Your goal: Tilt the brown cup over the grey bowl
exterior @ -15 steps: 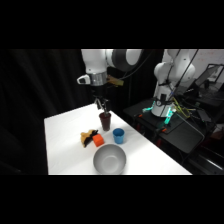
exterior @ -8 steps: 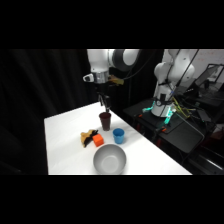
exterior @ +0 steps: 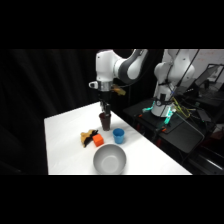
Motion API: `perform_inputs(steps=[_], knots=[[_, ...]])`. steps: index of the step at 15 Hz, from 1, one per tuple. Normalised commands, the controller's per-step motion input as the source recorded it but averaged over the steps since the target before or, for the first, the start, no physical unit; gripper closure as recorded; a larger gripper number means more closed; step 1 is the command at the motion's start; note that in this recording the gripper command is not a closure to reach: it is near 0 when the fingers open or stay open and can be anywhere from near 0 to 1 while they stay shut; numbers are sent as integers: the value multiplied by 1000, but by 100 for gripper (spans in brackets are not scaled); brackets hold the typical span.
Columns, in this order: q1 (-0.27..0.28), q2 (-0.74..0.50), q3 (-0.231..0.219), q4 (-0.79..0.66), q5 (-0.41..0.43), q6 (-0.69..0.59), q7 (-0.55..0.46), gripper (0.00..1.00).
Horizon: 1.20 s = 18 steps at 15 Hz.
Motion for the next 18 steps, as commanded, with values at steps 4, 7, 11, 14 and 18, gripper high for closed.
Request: perform_inputs(steps=[4, 7, 11, 14, 18], knots=[[-2, 158, 1, 17, 24, 218, 101, 0], [7, 155, -11, 78, 17, 133, 71, 0], [4, 130, -22, 120, 37, 88, 42, 100], [2, 80, -18, 112, 51, 84, 1, 100], [-23, 48, -1, 82, 117, 62, -73, 53]])
